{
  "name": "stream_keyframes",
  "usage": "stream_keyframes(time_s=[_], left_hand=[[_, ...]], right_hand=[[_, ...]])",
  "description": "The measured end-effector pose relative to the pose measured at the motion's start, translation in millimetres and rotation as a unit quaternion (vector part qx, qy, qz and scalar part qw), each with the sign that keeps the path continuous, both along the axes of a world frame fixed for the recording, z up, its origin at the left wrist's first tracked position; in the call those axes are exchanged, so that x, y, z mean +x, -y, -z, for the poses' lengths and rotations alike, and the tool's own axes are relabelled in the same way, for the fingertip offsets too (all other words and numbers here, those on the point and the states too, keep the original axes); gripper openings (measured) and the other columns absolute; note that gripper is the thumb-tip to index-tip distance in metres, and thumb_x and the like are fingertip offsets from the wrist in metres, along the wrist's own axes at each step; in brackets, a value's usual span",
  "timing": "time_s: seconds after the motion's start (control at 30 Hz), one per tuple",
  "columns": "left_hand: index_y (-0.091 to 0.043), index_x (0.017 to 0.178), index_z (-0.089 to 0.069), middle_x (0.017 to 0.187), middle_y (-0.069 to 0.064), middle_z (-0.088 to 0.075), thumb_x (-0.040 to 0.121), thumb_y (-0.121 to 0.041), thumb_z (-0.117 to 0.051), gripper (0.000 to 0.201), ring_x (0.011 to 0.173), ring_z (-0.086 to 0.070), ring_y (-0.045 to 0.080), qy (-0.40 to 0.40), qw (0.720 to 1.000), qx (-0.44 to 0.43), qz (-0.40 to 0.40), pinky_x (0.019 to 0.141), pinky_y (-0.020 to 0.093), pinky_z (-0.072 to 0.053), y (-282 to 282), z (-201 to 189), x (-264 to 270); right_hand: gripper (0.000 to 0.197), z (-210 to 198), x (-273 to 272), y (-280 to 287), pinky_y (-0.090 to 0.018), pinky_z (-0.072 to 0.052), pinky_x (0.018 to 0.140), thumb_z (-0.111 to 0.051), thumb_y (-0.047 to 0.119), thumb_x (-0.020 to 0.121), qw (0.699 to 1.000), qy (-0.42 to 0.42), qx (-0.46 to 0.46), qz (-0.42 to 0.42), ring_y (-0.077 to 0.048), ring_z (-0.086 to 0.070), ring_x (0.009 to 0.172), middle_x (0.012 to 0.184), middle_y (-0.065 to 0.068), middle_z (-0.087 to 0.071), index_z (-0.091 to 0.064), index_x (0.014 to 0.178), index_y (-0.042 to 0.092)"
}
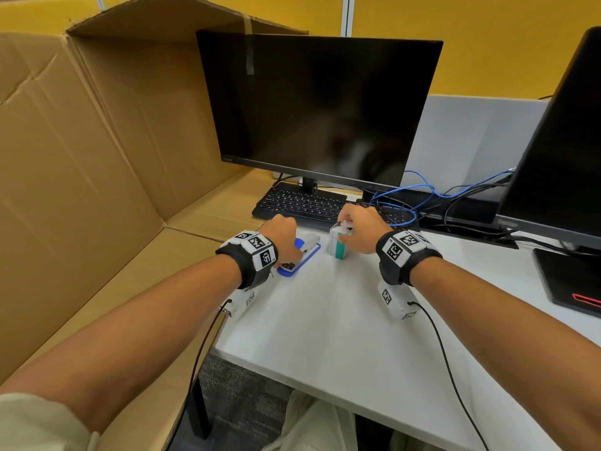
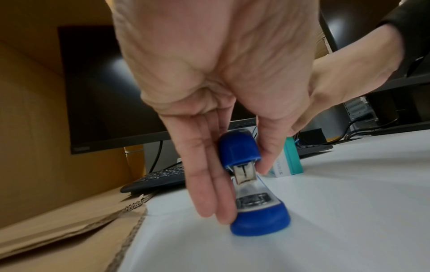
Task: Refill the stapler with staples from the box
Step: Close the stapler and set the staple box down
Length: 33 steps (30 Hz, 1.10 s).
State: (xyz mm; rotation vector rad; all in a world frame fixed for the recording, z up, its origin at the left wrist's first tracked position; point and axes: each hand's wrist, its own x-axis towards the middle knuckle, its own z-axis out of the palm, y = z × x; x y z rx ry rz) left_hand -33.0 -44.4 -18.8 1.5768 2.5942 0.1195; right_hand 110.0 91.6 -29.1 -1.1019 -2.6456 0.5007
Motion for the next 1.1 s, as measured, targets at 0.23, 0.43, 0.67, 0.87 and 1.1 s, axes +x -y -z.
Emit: stream_keyframes(time_s=[0.23,0.43,0.67,0.87,1.1], left_hand=[[-0.009,0.120,-0.052,0.119,0.012,-0.054,0.082,-0.038,-0.071,0.052,0.089,-0.059,0.022,-0.001,1.000,0.013,-0.018,0.080,0.033,-0.056,-7,5,7],[-0.009,0.118,-0.053,0.108,0.010,-0.055,0.081,-0.040,-0.072,0.051,0.087,-0.058,0.020,0.006,0.999,0.025,-0.035,0.081,0.032,-0.056,-15,6,7],[-0.011,0.115,-0.054,0.100,0.008,-0.052,0.080,-0.041,-0.073,0.050,0.087,-0.056,0.019,0.010,0.999,0.024,-0.042,0.082,0.032,-0.057,-19,6,3],[-0.009,0.114,-0.055,0.096,0.007,-0.052,0.081,-0.042,-0.071,0.049,0.092,-0.061,0.021,0.002,0.999,0.025,-0.038,0.084,0.033,-0.057,-18,7,3],[-0.009,0.113,-0.056,0.098,0.007,-0.056,0.082,-0.047,-0.069,0.051,0.098,-0.063,0.022,-0.001,0.999,0.028,-0.032,0.082,0.031,-0.056,-16,8,2]], right_hand=[[0.042,3,-23,3,-0.032,-0.049,0.089,-0.072,0.015,0.086,0.999,-0.023,-0.020,-0.021,-0.028,-0.054,0.123,0.133,-0.009,-0.058,-0.053,0.123,0.021],[0.043,3,-37,5,-0.038,-0.056,0.093,-0.073,0.012,0.084,0.998,-0.026,-0.031,-0.044,-0.028,-0.057,0.123,0.133,-0.009,-0.058,-0.053,0.120,0.023],[0.042,4,-44,3,-0.034,-0.053,0.089,-0.073,0.013,0.086,0.998,-0.033,-0.036,-0.040,-0.028,-0.055,0.125,0.133,-0.009,-0.059,-0.053,0.122,0.020],[0.044,5,-42,3,-0.031,-0.050,0.086,-0.070,0.010,0.087,0.998,-0.018,-0.032,-0.044,-0.027,-0.051,0.127,0.135,-0.009,-0.056,-0.051,0.124,0.022],[0.048,4,-41,4,-0.035,-0.052,0.092,-0.067,0.007,0.088,0.998,0.002,-0.028,-0.052,-0.029,-0.052,0.127,0.137,-0.010,-0.052,-0.049,0.129,0.023]])
